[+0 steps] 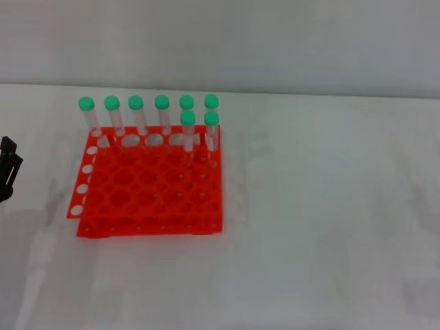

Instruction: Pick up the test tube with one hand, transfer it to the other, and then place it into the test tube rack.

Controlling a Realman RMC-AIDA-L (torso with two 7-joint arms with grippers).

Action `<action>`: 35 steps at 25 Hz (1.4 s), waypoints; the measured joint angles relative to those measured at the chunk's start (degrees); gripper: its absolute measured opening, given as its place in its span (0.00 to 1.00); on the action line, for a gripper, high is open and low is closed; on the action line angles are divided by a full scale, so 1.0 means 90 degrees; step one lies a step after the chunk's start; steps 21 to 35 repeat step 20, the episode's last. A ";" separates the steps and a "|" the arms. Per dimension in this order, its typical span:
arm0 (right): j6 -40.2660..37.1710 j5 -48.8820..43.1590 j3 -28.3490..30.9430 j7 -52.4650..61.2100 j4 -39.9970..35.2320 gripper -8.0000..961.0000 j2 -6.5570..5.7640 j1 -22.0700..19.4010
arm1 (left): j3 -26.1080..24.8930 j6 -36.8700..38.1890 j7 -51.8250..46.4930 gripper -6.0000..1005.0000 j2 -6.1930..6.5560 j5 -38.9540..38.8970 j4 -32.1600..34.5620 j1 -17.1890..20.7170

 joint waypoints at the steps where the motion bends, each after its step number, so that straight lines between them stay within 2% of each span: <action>1: 0.0002 0.0000 0.0000 0.0000 0.0000 0.84 0.0000 -0.0001 | 0.0000 0.0000 0.0000 0.88 0.0000 0.0000 0.0000 0.0001; 35: 0.0152 0.0000 0.0000 0.0000 0.0039 0.84 0.0000 -0.0077 | 0.0000 0.0000 0.0000 0.88 0.0000 0.0000 0.0000 0.0009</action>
